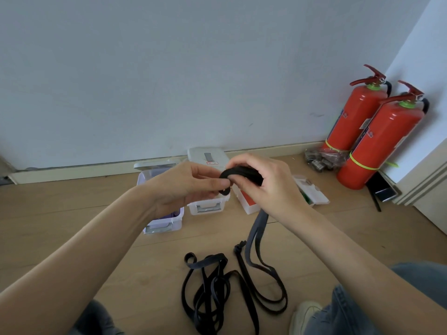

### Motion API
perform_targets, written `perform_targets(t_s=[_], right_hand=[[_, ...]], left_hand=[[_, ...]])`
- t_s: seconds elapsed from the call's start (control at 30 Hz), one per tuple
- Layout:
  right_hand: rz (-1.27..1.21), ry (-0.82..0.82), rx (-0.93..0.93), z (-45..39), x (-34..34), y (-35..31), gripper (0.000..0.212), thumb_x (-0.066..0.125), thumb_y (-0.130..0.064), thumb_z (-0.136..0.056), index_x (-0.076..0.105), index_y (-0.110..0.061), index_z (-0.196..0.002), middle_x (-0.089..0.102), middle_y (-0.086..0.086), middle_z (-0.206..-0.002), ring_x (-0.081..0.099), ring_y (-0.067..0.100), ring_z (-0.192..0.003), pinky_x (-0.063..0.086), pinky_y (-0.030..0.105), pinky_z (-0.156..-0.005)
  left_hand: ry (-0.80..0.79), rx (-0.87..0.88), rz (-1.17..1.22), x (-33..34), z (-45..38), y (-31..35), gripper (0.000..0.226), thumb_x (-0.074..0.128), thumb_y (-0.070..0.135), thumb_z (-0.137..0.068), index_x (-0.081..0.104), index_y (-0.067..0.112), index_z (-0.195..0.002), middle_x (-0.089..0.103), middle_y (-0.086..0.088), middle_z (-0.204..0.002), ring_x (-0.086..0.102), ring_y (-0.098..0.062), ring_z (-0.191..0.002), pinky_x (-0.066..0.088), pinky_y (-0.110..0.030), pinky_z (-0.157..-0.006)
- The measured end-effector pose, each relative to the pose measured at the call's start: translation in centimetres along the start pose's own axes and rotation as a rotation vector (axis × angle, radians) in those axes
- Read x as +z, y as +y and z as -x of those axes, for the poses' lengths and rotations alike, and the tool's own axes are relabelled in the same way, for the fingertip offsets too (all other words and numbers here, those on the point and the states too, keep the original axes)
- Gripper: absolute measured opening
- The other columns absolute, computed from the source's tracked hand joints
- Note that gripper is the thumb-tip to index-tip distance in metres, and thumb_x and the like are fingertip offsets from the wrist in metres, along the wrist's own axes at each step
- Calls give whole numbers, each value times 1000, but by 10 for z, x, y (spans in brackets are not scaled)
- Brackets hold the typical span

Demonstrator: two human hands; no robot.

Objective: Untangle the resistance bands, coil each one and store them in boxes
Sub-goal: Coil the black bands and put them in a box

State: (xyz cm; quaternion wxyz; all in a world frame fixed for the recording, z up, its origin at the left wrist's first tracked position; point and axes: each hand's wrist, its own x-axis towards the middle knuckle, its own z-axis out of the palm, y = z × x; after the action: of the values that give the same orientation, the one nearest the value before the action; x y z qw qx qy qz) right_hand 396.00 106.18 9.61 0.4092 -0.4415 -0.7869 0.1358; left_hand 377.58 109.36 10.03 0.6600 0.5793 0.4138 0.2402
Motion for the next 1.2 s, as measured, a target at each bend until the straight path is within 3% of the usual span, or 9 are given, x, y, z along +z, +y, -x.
perform_targets(t_s=[0.17,0.37,0.57,0.67,0.8,0.93,1.03,1.1,1.2], right_hand=[[-107,-150,159,0,10,2,35,72,-23,-80,56,-19,-110,65,-7,-84,55,-3,-66,41,15,-60],[-53,-40,101,1,11,4,19,70,-15,-81,65,-11,-99,70,-1,-82,63,6,-73,50,27,-68],[34,-277,-21,5,7,9,23,64,-8,-85,70,-18,-105,59,-13,-82,54,-4,-71,39,11,-65],[87,-377,-45,9,10,11,27,62,-9,-86,69,-22,-108,56,-5,-81,49,0,-71,34,12,-64],[102,-399,-57,9,9,9,24,60,-11,-86,70,-23,-104,42,-20,-74,45,-9,-69,32,8,-62],[45,-341,-2,11,9,9,25,62,-9,-85,69,-24,-104,57,-14,-81,53,-4,-77,39,10,-68],[-214,-221,202,10,6,6,27,68,-12,-81,61,-28,-102,69,-12,-89,64,1,-86,52,21,-79],[-407,-147,318,7,5,2,26,72,-13,-79,57,-23,-96,72,-6,-86,69,7,-78,56,25,-74],[-588,9,418,6,11,-6,20,72,-15,-77,59,-21,-90,74,-3,-84,71,13,-74,55,25,-69]], left_hand=[[168,-28,234,-6,-5,-6,19,73,24,-60,78,13,-74,73,2,-80,67,0,-74,50,-8,-66],[158,-49,316,1,-3,-12,16,72,20,-62,78,14,-75,74,2,-79,66,1,-67,50,-8,-63],[17,-55,-225,-6,9,-13,11,74,18,-77,74,18,-88,74,-5,-89,70,-15,-84,49,-17,-79],[-48,-31,-390,-1,13,-9,15,74,18,-77,74,19,-92,73,1,-85,66,-3,-76,44,-5,-64],[-14,29,-532,3,10,-11,12,75,26,-75,74,35,-83,65,19,-77,55,8,-74,39,-6,-69],[-13,52,-445,5,11,-8,12,71,18,-79,75,17,-91,69,8,-68,56,5,-59,43,-5,-60],[153,100,-297,-1,11,-3,13,72,19,-78,76,20,-90,75,3,-80,66,-9,-75,49,-16,-72],[257,120,-211,0,10,-2,13,71,21,-79,76,22,-91,75,1,-86,66,-18,-78,45,-25,-78],[347,184,27,10,7,-5,14,67,15,-81,74,13,-94,75,-1,-88,70,-9,-84,49,-12,-71]])
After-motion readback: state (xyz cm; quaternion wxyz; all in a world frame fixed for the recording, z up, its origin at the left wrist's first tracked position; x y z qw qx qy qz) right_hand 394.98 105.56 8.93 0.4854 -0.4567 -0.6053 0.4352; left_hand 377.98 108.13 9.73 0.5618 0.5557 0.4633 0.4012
